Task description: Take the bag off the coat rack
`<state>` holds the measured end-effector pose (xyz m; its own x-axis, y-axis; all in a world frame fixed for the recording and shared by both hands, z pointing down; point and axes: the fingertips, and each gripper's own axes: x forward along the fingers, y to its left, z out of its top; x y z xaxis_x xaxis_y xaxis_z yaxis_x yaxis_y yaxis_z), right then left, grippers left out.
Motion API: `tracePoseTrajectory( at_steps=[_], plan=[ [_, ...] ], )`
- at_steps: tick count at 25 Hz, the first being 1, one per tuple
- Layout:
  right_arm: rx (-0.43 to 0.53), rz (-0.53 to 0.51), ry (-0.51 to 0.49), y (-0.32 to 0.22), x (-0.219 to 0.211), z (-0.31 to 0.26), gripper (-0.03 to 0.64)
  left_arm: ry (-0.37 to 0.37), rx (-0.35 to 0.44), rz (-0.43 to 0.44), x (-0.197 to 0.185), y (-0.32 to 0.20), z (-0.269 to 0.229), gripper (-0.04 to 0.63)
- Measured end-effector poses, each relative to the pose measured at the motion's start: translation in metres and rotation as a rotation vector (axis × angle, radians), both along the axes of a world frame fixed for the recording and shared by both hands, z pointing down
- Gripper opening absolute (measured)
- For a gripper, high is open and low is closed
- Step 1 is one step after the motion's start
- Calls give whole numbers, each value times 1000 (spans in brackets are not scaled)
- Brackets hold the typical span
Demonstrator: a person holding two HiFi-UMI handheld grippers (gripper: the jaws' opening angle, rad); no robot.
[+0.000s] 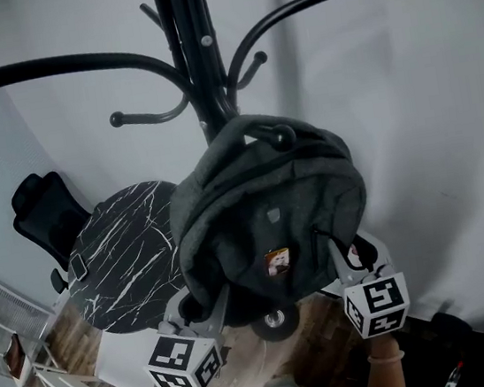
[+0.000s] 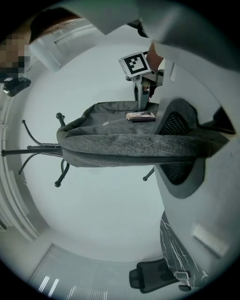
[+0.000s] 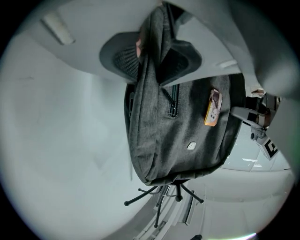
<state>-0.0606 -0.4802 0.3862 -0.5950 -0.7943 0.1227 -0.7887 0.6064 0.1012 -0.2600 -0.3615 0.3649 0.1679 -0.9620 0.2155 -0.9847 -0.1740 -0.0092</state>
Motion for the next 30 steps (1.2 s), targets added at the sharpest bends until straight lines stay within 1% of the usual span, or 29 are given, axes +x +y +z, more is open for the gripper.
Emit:
tracePoseTrajectory(
  at_steps=[1, 2, 7, 19, 30],
  plan=[
    [8, 12, 5, 1, 1, 0, 109, -9, 4, -1, 0, 0, 0, 113],
    [17, 21, 10, 2, 1, 0, 96, -18, 9, -2, 0, 0, -1, 106],
    [56, 49, 26, 8, 1, -3, 71, -51, 36, -4, 2, 2, -4, 94],
    [90, 81, 26, 29, 10, -15, 48, -60, 55, -11, 10, 12, -12, 86],
    [116, 89, 14, 46, 21, -30, 46, -76, 91, 1, 21, 24, -28, 84]
  ],
)
